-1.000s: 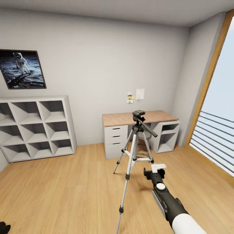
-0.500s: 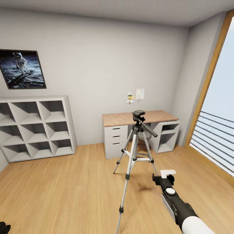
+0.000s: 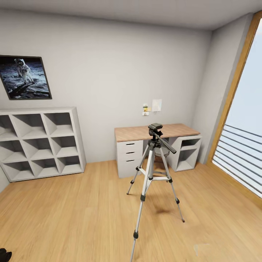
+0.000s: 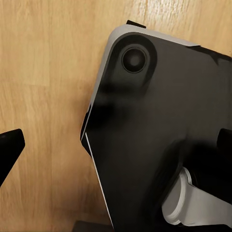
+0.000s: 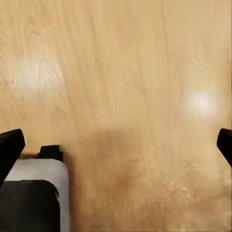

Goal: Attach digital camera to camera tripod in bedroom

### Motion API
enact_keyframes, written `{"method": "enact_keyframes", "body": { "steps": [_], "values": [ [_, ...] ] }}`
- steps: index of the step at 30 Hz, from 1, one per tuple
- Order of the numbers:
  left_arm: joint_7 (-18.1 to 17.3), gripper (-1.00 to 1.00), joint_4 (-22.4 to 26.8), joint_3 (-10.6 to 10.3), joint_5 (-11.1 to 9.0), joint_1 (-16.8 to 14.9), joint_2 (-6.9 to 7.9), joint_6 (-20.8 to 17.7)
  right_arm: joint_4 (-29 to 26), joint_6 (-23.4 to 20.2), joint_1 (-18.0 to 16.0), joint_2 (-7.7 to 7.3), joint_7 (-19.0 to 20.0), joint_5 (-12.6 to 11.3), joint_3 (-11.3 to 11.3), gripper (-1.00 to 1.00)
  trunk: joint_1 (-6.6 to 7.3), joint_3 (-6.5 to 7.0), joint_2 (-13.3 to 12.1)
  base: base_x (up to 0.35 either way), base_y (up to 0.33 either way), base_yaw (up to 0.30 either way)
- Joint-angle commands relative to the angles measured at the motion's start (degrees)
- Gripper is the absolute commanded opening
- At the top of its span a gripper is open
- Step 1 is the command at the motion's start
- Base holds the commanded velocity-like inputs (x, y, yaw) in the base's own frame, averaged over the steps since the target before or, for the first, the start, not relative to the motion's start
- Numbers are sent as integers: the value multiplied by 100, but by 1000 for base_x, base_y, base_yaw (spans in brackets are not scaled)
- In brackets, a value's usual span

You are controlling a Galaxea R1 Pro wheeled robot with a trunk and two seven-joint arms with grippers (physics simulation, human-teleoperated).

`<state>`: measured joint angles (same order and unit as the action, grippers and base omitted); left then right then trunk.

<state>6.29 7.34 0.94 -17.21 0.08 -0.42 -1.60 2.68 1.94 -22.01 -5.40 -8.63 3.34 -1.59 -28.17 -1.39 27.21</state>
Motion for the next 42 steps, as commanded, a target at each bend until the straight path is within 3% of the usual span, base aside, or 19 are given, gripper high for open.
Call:
{"method": "enact_keyframes", "body": {
  "steps": [1,4,14,30,37,42],
  "values": [
    [20,100,13,7,-28,1,-2,-16,-77,16,22,2,2,46,-30,100,-3,-10,12,0,0,0],
    [28,100,13,10,-33,1,-2,-16,-76,-10,428,6,318,80,-39,100,-3,-10,12,0,0,0],
    [38,100,13,11,-54,1,-1,-15,-75,-24,1066,17,640,111,-68,100,-3,-10,12,0,0,0],
    [71,100,13,18,-70,1,4,-9,-83,-126,1120,53,805,50,-27,100,-3,-10,12,0,0,0],
    [74,100,9,20,-72,1,5,-15,-84,323,1120,39,817,34,-36,100,-3,-10,12,0,0,173],
    [76,100,4,21,-72,1,2,-16,-84,410,1120,36,793,54,-43,100,-3,-10,12,0,0,258]
  ]
}}
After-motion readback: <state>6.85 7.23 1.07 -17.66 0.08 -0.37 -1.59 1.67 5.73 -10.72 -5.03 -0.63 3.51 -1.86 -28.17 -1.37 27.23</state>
